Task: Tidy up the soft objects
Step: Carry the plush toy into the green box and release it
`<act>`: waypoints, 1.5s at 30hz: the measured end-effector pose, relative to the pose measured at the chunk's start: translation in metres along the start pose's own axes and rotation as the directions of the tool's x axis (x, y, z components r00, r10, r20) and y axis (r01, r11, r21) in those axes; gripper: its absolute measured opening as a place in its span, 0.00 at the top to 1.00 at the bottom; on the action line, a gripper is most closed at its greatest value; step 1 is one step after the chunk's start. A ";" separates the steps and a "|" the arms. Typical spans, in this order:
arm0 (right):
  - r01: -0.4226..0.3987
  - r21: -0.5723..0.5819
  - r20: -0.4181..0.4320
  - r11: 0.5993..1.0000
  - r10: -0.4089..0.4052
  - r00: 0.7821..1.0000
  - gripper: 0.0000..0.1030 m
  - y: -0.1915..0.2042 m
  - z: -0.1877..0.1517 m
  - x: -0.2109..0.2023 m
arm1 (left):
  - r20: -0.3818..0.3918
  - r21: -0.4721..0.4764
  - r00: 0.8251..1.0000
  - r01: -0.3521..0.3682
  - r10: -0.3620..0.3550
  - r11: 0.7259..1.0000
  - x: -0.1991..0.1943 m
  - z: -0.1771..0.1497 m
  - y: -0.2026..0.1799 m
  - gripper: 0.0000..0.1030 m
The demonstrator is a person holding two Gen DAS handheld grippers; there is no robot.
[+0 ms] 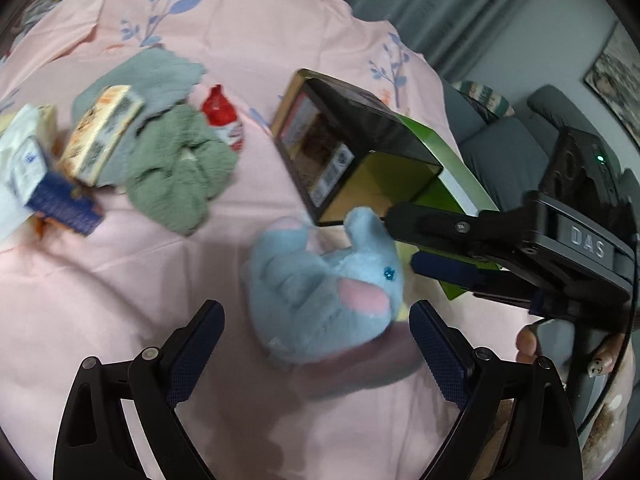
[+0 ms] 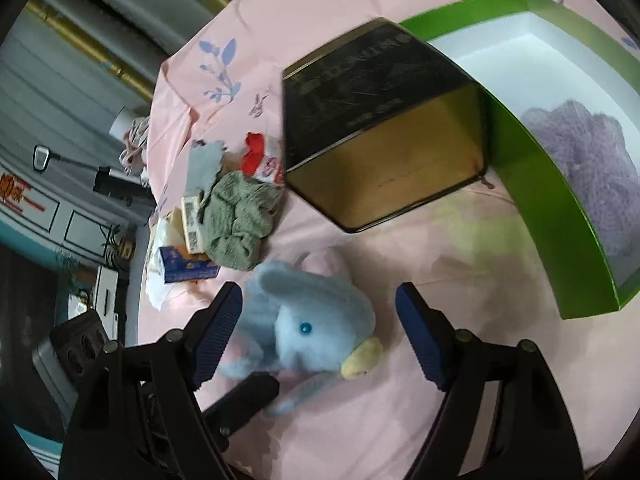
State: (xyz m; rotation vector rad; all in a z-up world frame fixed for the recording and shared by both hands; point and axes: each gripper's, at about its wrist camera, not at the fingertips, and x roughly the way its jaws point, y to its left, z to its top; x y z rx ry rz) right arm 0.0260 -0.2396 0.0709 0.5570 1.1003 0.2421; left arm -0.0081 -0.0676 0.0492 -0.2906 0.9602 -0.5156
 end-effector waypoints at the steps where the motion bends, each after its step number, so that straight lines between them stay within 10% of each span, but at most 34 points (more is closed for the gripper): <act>1: -0.009 0.010 -0.009 1.000 0.009 1.000 0.27 -0.003 0.001 0.002 | -0.005 0.000 1.000 -0.007 0.007 1.000 0.004 0.000 -0.001 0.09; 15: 0.002 -0.003 -0.073 1.000 -0.002 0.997 0.47 -0.005 -0.002 0.029 | -0.004 0.029 0.997 -0.071 0.071 0.997 0.016 0.003 -0.017 0.30; 33: 0.010 -0.056 0.327 0.998 0.009 0.945 0.49 -0.008 0.051 -0.120 | 0.197 0.250 0.979 0.006 -0.057 0.968 -0.013 0.080 -0.140 0.30; 45: 0.049 0.118 0.383 0.992 -0.091 0.919 0.51 -0.102 0.089 -0.141 | 0.083 0.331 0.990 0.082 -0.115 0.940 0.078 0.109 -0.207 0.32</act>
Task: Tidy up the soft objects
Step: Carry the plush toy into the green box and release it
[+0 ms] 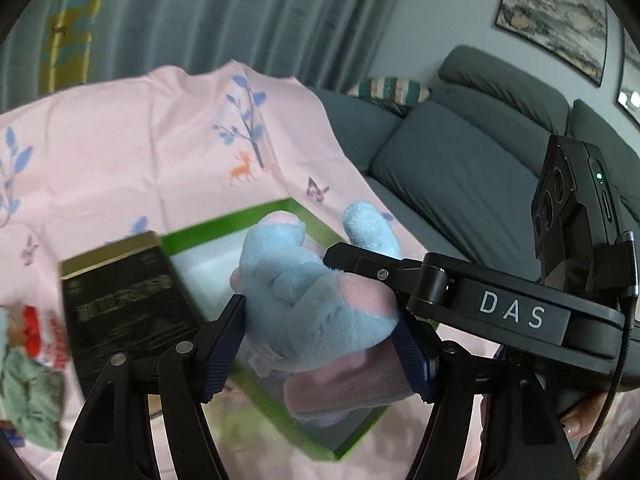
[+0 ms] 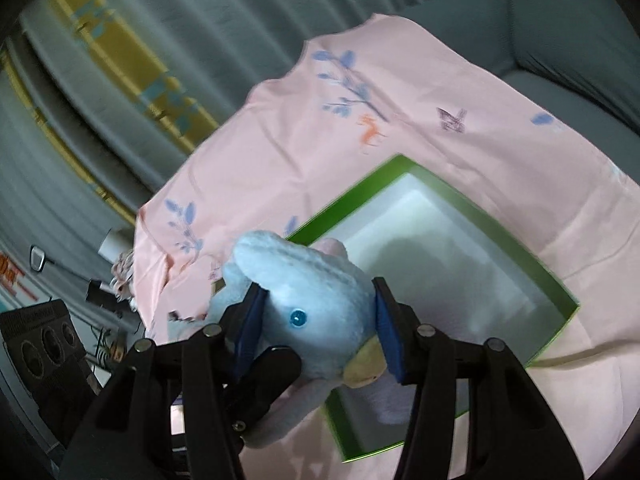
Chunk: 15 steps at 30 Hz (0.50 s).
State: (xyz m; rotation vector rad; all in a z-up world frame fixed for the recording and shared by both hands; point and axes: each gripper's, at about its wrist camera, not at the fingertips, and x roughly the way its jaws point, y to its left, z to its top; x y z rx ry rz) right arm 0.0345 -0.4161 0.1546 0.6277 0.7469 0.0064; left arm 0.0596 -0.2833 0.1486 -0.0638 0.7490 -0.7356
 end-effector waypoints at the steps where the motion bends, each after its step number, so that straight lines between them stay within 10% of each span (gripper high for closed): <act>1: 0.010 0.012 0.000 1.000 -0.010 1.000 0.51 -0.008 0.001 0.002 | -0.013 -0.006 1.000 0.007 -0.007 1.000 0.008 -0.001 0.000 0.32; 15: 0.145 0.108 -0.066 0.983 -0.139 0.988 0.51 -0.063 -0.002 0.030 | -0.130 -0.055 0.991 0.025 -0.033 0.998 0.076 -0.019 -0.006 0.32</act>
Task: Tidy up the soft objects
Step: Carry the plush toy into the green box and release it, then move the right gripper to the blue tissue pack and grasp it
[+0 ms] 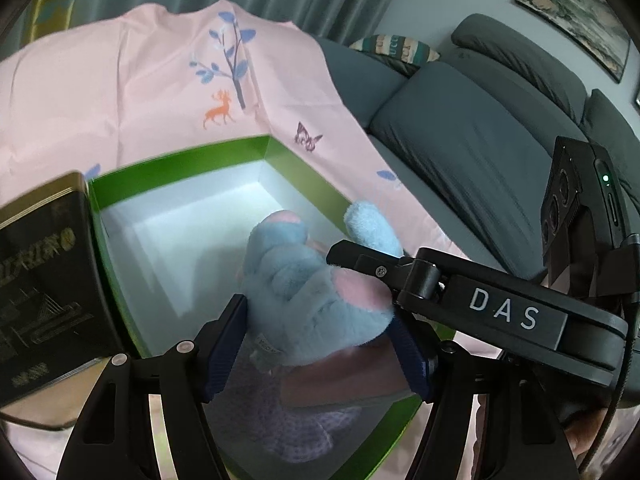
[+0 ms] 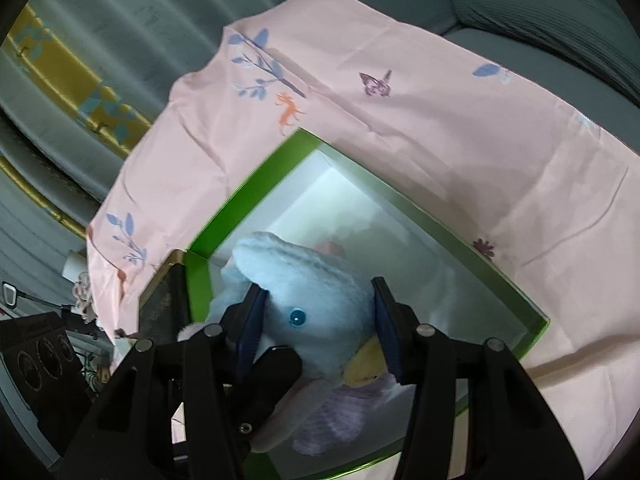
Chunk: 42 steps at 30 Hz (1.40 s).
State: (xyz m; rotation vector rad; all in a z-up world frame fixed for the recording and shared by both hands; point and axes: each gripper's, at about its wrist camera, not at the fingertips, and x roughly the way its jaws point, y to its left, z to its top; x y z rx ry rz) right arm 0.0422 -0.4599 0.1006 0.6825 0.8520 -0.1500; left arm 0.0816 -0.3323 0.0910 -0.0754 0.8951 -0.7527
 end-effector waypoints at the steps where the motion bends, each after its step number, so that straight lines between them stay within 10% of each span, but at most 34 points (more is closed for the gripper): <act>1: 0.018 -0.003 0.000 1.000 -0.018 1.000 0.51 0.000 0.000 0.002 | -0.007 -0.007 1.000 -0.004 0.004 1.000 0.003 -0.001 0.000 0.32; 13: 0.105 -0.052 0.005 0.993 -0.105 0.994 0.46 0.007 0.001 0.009 | -0.033 -0.014 0.999 -0.030 0.029 0.999 -0.002 -0.006 0.000 0.33; 23: 0.116 -0.146 0.128 0.982 -0.097 0.987 0.17 0.037 -0.011 -0.026 | 0.036 -0.039 0.999 -0.014 0.015 0.999 -0.067 -0.012 0.011 0.25; 42: -0.124 -0.268 0.125 0.955 0.162 0.979 0.01 0.125 -0.064 -0.056 | 0.138 -0.219 0.964 -0.196 0.229 0.956 -0.217 -0.079 0.109 0.06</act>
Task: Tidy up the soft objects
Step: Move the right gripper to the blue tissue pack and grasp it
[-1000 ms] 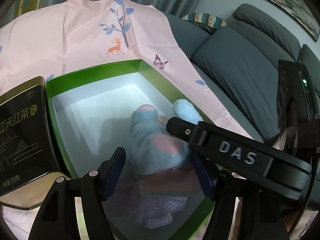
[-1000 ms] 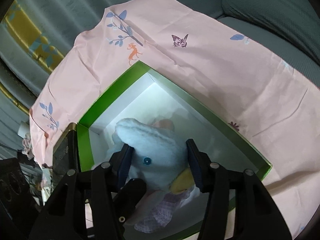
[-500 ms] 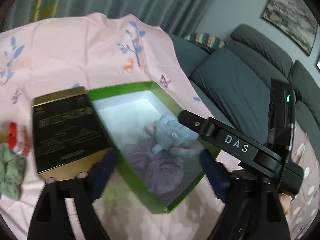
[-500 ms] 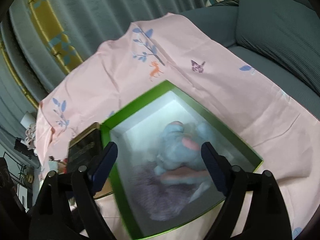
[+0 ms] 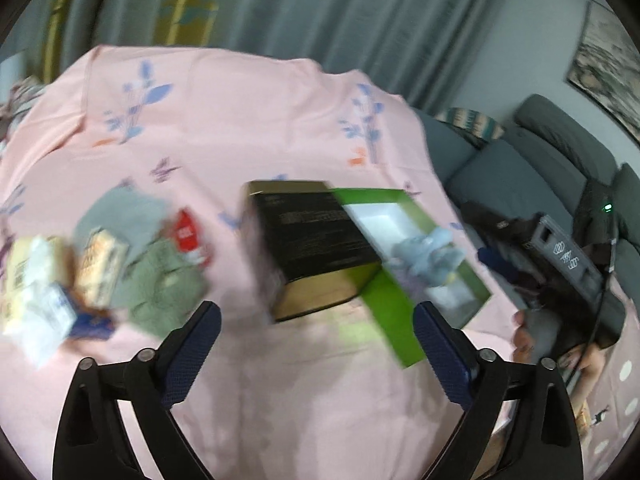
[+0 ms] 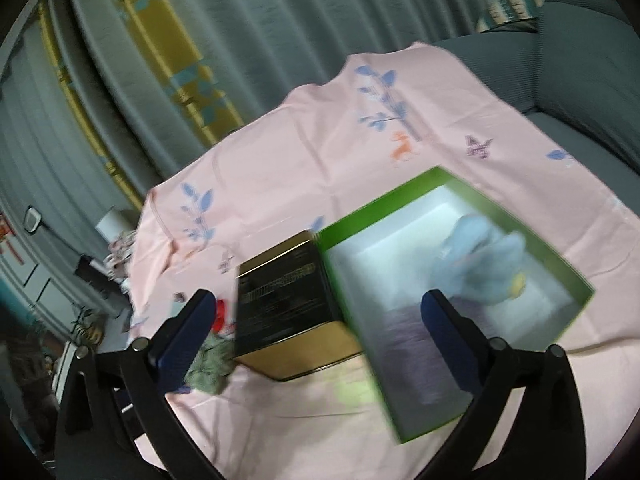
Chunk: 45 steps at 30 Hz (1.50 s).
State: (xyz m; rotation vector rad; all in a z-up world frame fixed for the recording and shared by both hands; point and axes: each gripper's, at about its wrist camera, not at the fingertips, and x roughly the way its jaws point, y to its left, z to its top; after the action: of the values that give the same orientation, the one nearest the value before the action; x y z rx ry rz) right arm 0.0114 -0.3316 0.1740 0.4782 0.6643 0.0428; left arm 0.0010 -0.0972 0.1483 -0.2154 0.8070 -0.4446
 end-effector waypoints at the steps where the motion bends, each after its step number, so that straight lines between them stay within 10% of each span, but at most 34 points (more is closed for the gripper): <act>1: -0.013 -0.002 -0.008 1.000 0.013 1.000 0.01 0.004 -0.001 0.002 | -0.002 -0.014 1.000 -0.021 0.021 1.000 -0.005 -0.004 0.011 0.06; 18: -0.110 -0.159 -0.145 0.981 0.087 0.986 0.01 0.093 -0.046 0.035 | -0.055 -0.171 0.967 -0.253 0.248 0.952 -0.025 -0.072 0.125 0.06; 27: -0.153 -0.228 -0.239 0.961 0.097 0.966 0.07 0.128 -0.082 0.070 | -0.045 -0.311 0.974 -0.224 0.221 0.924 -0.034 -0.090 0.162 0.06; 45: -0.273 -0.412 -0.518 0.869 0.023 0.855 0.47 0.267 -0.137 0.186 | -0.071 -0.424 0.916 -0.386 0.395 0.819 -0.054 -0.093 0.215 0.06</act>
State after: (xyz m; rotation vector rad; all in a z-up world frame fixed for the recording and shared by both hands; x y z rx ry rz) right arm 0.1060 -0.0021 0.0894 0.0298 1.0900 0.4894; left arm -0.0360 0.1167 0.0448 -0.4546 0.8986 0.1349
